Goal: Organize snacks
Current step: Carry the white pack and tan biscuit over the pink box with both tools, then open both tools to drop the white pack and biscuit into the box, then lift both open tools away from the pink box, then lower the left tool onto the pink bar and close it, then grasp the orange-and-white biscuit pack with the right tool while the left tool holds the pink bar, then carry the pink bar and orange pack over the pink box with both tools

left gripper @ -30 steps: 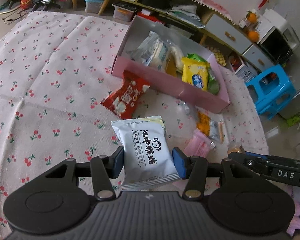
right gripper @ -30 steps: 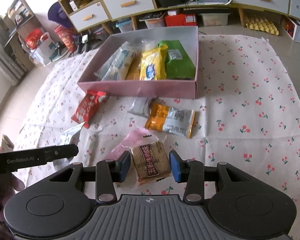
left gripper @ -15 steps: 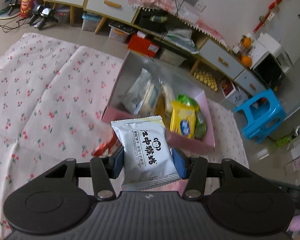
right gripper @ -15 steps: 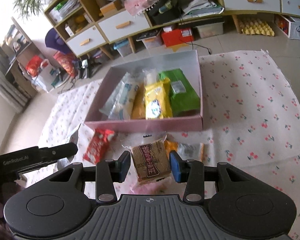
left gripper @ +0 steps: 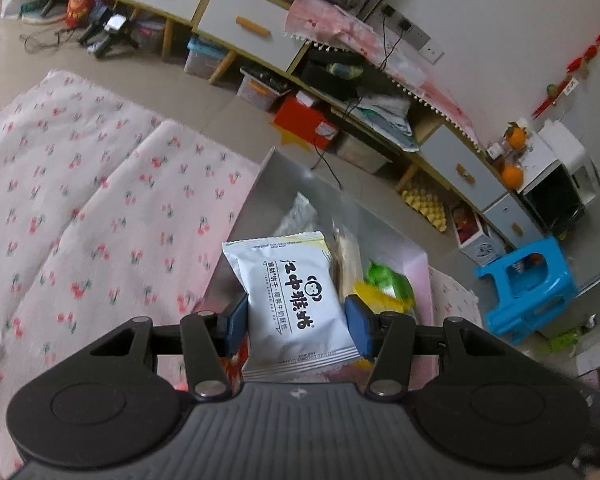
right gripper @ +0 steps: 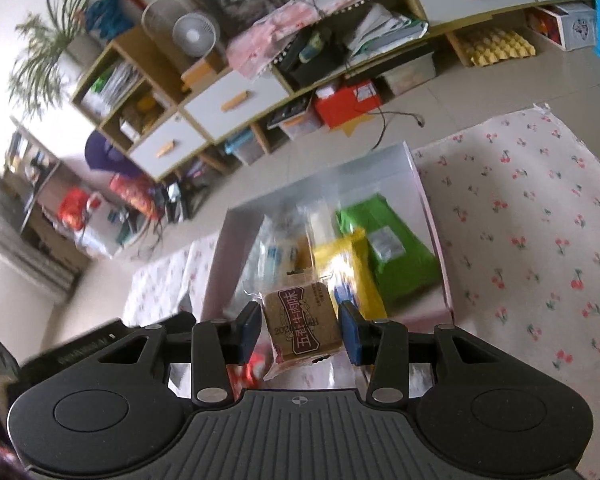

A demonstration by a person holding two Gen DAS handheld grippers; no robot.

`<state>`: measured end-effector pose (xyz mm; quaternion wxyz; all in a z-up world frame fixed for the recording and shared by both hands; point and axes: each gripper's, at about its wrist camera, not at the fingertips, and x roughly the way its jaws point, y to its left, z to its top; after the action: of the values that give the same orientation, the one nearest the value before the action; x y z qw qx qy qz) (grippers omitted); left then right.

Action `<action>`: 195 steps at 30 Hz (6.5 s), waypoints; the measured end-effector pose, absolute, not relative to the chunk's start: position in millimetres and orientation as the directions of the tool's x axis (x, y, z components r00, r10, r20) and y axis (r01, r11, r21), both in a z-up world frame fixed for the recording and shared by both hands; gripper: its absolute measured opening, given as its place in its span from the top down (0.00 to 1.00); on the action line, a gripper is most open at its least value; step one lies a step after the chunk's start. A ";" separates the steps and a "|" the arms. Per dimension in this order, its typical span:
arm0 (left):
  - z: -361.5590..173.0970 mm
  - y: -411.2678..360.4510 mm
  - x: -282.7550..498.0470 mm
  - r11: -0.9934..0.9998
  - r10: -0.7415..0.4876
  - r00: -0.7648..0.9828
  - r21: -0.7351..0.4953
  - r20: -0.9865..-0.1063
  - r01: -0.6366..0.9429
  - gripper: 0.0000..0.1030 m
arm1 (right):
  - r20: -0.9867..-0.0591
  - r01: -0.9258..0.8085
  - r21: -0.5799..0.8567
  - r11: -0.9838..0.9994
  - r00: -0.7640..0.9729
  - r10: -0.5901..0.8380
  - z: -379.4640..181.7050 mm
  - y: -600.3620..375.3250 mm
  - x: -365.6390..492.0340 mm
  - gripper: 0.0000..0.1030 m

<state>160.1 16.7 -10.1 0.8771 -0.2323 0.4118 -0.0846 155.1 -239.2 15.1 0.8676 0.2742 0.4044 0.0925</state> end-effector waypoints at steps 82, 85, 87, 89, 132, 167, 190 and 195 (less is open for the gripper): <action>18.5 8.9 101.9 0.990 -0.138 0.656 -0.095 -0.742 0.100 0.01 | -0.699 0.031 0.258 0.966 0.696 0.165 46.3 -247.0 102.3 0.14; 14.1 8.7 91.3 0.992 -0.123 0.648 -0.078 -0.752 0.098 0.01 | -0.708 0.036 0.238 0.971 0.691 0.148 40.3 -246.7 93.5 0.14; 9.6 6.2 84.1 0.992 -0.123 0.643 -0.075 -0.756 0.102 0.01 | -0.710 0.042 0.228 0.973 0.691 0.136 36.0 -246.3 89.0 0.14; 6.7 7.8 76.5 0.990 -0.135 0.642 -0.084 -0.755 0.109 0.01 | -0.713 0.050 0.232 0.971 0.688 0.136 30.4 -248.1 84.8 0.14; -65.2 -90.5 57.7 0.905 -0.268 0.445 -0.065 -0.855 0.420 0.68 | -0.824 -0.089 0.054 0.995 0.558 0.095 -54.9 -273.6 100.9 0.14; -42.2 -43.9 67.6 0.949 -0.295 0.424 -0.209 -0.856 0.238 0.69 | -0.833 -0.603 -0.004 0.798 0.443 0.331 -73.3 -198.8 131.9 0.49; -23.2 -6.2 82.8 0.953 -0.302 0.482 -0.265 -0.822 0.145 0.69 | -0.846 -0.361 0.148 0.921 0.436 0.307 -26.2 -191.5 114.4 0.61; -21.6 -5.7 89.0 0.948 -0.316 0.486 -0.290 -0.815 0.129 0.69 | -0.818 -0.314 0.184 0.931 0.476 0.322 -1.6 -195.3 122.8 0.61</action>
<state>89.0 -5.7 -21.6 0.8567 -0.0950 0.4901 -0.1299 122.8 -195.3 -1.6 0.8591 0.0042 0.4771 0.1851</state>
